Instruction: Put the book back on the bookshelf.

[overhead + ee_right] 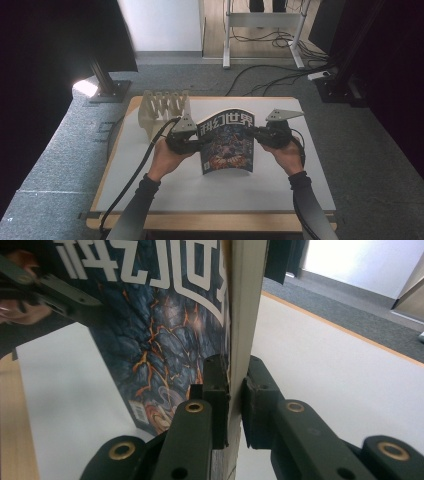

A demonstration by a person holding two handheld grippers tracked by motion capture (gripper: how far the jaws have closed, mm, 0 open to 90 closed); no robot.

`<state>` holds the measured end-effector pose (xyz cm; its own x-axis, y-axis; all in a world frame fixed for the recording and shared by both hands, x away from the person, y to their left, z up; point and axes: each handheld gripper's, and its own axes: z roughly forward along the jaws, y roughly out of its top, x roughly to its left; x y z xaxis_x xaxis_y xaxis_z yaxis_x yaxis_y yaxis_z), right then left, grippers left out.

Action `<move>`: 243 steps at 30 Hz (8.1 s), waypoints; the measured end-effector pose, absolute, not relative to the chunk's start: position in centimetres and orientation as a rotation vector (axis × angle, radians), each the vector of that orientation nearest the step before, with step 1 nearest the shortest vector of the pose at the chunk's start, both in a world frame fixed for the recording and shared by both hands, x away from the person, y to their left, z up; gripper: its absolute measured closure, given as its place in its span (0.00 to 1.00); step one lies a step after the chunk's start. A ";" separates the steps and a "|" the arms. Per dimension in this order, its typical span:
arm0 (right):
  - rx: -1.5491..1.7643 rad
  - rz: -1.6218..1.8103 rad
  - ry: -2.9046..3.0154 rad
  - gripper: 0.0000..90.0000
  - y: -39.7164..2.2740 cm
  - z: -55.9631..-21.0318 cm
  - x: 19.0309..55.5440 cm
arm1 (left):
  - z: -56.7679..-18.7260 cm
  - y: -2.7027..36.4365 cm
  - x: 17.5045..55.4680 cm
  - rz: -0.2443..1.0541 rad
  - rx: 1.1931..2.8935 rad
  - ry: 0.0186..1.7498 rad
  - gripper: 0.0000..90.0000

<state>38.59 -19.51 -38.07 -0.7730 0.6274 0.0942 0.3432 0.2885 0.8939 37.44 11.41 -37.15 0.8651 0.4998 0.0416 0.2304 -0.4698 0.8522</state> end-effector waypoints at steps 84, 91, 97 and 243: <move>1.197 0.984 2.306 0.00 -20.0 -53.7 37.0 | -32.7 33.6 36.5 0.590 1.793 1.173 0.92; 1.197 0.983 2.309 0.00 -20.0 -53.7 37.0 | -33.3 32.2 38.8 0.608 1.780 1.202 0.92; 1.200 0.985 2.308 0.00 -20.0 -53.7 37.0 | -33.7 31.0 40.5 0.613 1.758 1.204 0.92; 1.202 0.983 2.309 0.00 -19.9 -53.7 37.0 | -52.8 18.1 36.6 0.325 2.288 0.881 0.00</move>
